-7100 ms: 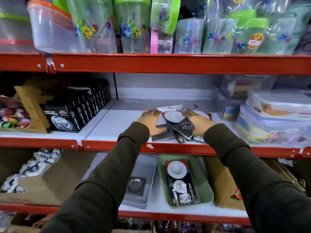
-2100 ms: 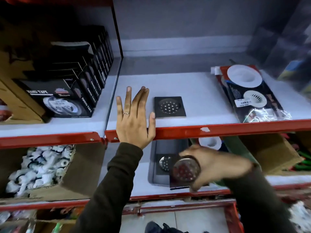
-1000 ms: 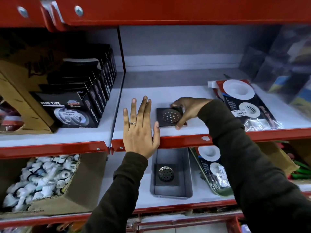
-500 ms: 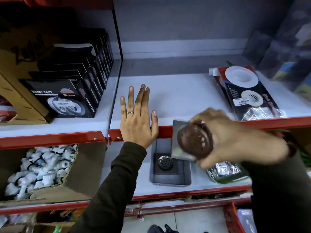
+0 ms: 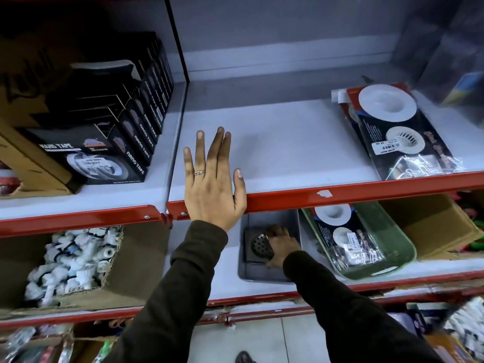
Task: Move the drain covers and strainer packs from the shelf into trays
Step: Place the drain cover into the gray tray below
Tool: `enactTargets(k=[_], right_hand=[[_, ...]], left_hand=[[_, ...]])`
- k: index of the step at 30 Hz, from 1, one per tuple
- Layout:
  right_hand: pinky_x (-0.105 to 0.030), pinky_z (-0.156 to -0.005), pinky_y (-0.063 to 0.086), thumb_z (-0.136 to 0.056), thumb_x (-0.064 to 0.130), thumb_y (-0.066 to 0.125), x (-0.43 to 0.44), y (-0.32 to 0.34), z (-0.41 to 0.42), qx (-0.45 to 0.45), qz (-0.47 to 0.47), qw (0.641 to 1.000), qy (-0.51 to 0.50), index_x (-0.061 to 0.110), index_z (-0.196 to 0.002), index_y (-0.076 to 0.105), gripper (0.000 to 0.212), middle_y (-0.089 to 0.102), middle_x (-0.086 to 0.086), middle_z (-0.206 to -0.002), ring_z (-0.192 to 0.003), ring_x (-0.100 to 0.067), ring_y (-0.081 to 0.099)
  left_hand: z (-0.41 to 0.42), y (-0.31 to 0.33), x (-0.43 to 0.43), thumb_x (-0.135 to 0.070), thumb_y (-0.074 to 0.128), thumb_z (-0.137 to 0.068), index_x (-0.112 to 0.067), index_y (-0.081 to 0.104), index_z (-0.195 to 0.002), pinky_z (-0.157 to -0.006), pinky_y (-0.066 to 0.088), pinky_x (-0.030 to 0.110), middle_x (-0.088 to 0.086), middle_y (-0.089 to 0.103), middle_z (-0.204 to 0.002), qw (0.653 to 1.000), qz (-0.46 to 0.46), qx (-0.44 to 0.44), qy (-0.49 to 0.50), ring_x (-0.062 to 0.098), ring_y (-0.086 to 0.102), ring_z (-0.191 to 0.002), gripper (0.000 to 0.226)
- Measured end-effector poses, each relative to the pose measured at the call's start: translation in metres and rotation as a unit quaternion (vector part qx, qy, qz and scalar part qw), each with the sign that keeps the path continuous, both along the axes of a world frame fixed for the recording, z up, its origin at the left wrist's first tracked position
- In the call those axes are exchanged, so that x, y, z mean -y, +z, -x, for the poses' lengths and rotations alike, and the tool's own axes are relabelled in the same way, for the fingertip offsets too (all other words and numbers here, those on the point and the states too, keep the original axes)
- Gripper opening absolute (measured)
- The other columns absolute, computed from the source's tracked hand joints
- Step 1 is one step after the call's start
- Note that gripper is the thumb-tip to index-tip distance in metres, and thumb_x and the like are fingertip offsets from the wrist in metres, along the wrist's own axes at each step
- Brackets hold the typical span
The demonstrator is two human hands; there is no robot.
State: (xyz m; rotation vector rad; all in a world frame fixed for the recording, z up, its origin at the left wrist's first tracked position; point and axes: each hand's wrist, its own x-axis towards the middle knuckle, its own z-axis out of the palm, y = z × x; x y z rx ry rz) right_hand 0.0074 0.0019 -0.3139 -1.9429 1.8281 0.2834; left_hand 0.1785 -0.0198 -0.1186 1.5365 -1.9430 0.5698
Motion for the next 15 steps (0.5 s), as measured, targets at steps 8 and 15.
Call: enactTargets(k=[8, 15], right_hand=[[-0.044, -0.107, 0.043, -0.074, 0.064, 0.066, -0.027, 0.032, 0.020, 0.073, 0.088, 0.993, 0.036, 0.029, -0.141, 0.045, 0.079, 0.043, -0.003, -0.149, -0.134, -0.029, 0.045], [-0.028, -0.061, 0.056, -0.089, 0.065, 0.049, -0.081, 0.126, 0.065, 0.196, 0.335, 0.920, 0.047, 0.029, -0.083, 0.070, 0.042, 0.072, 0.010, -0.070, -0.065, -0.005, 0.067]], left_hand=[[0.003, 0.002, -0.003, -0.033, 0.034, -0.096, -0.013, 0.033, -0.155, -0.127, 0.012, 0.050, 0.001, 0.031, -0.164, 1.000, -0.013, 0.006, -0.001, 0.027, 0.017, -0.156, 0.063], [0.025, 0.010, -0.027, -0.046, 0.032, -0.101, -0.017, 0.037, -0.153, -0.106, 0.050, 0.045, 0.001, 0.025, -0.166, 0.992, -0.108, -0.072, 0.000, 0.022, 0.026, -0.154, 0.060]])
